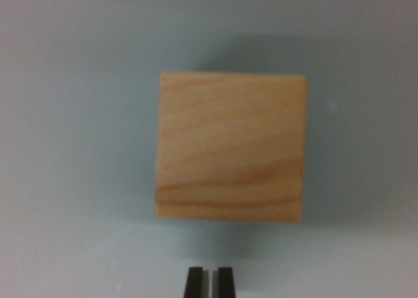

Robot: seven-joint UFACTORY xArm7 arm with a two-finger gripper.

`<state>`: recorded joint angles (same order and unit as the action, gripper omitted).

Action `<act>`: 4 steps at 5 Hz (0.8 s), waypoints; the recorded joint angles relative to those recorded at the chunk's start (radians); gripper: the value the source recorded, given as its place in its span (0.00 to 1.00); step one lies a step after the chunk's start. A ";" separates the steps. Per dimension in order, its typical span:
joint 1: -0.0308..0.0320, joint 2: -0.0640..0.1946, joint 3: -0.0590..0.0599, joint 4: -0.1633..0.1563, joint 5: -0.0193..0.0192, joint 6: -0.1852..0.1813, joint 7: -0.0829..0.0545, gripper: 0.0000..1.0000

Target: Push wooden cube

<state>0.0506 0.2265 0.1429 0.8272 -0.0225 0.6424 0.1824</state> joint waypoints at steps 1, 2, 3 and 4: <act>-0.0003 0.023 -0.002 0.035 -0.0030 0.013 -0.001 1.00; -0.0003 0.023 -0.002 0.035 -0.0030 0.013 -0.001 1.00; -0.0007 0.049 -0.004 0.075 -0.0064 0.027 -0.002 1.00; -0.0007 0.049 -0.004 0.075 -0.0064 0.027 -0.002 1.00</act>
<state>0.0498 0.2754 0.1388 0.9025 -0.0289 0.6692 0.1799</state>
